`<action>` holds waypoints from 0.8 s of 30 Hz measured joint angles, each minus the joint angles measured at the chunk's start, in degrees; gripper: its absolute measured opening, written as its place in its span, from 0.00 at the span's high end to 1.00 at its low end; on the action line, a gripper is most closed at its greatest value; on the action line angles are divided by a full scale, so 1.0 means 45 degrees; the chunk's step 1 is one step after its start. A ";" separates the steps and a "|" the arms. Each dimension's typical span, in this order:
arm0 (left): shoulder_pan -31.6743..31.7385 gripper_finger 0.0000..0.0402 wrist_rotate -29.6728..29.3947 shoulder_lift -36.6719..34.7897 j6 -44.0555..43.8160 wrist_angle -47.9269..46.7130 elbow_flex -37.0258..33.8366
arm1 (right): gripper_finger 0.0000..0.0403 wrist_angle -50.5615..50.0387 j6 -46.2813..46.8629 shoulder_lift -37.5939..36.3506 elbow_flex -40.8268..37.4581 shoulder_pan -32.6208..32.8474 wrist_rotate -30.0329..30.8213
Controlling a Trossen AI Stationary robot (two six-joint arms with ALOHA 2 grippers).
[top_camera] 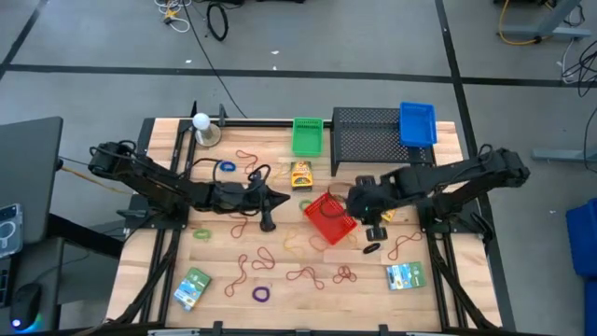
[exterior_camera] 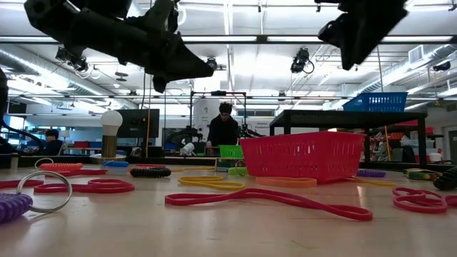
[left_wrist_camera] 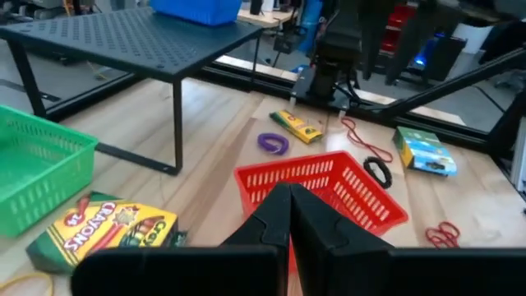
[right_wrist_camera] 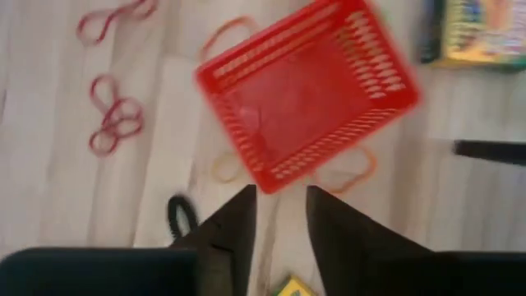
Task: Pick & Place Office Desk Supplies
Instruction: Put the red bin on the shelf
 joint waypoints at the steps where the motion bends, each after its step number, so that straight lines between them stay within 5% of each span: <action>1: -0.0002 0.98 -0.0001 -0.0021 0.0005 -0.0010 -0.0059 | 0.67 0.0004 -0.0135 0.0241 0.0000 0.0225 -0.0001; 11: -0.0005 0.98 -0.0379 -0.0030 -0.0035 0.0027 -0.0104 | 0.60 0.1834 -0.2371 0.3240 -0.0005 0.1250 0.0910; 24: 0.0000 0.97 -0.0647 -0.0018 -0.0190 0.0076 -0.0104 | 0.86 0.2446 -0.3522 0.5309 -0.0010 0.1211 0.1417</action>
